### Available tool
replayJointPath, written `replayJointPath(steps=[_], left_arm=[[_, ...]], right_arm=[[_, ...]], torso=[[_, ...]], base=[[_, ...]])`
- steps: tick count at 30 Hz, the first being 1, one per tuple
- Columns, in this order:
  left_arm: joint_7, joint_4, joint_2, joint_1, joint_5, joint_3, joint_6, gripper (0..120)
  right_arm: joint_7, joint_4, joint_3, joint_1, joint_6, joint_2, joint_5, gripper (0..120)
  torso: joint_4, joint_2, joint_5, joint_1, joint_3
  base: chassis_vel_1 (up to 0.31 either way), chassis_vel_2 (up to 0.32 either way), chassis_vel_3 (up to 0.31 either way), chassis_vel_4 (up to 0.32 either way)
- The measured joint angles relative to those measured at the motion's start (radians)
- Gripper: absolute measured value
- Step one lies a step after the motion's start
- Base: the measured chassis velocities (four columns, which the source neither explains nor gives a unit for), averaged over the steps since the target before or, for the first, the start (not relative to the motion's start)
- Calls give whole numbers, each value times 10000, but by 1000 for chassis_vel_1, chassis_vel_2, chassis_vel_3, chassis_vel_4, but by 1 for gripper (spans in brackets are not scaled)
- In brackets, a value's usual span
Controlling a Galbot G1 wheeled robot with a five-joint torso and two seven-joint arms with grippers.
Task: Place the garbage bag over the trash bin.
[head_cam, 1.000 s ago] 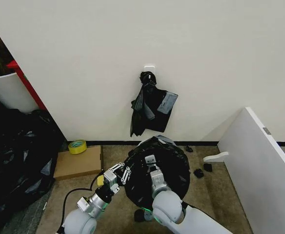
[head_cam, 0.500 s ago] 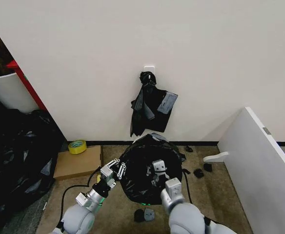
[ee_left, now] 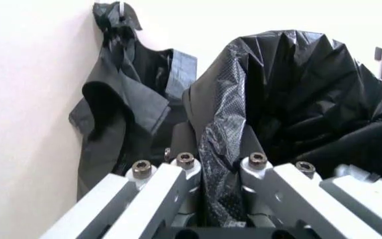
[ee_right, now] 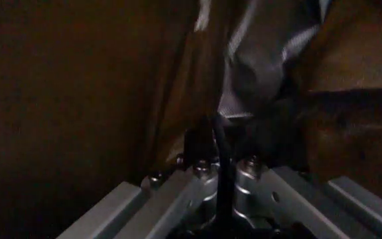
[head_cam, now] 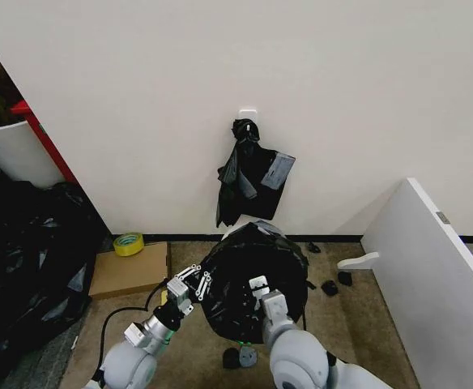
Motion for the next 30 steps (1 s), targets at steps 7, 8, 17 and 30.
replayJointPath(steps=[7,8,17,30], left_arm=[[136,-59,13,12,-120,25,-23,4],[159,-55,8,9,-139,38,-25,4],[240,100,-36,-57,-227,95,-28,4],[241,81,-46,-43,-190,82,-21,4]], right_arm=[[-980,-1130,-22,88,928,12,-2520,0],[-1237,-1327,-27,65,1277,-2,-3026,0],[-2642,-1947,302,-226,3970,-36,-5074,0],[-754,364,136,-357,1175,-82,-344,0]], torso=[[-1,0,0,0,0],[-1,0,0,0,0],[-1,0,2,0,1],[-1,0,0,0,0]], base=[[0,0,0,0],[0,0,0,0],[0,0,0,0],[0,0,0,0]])
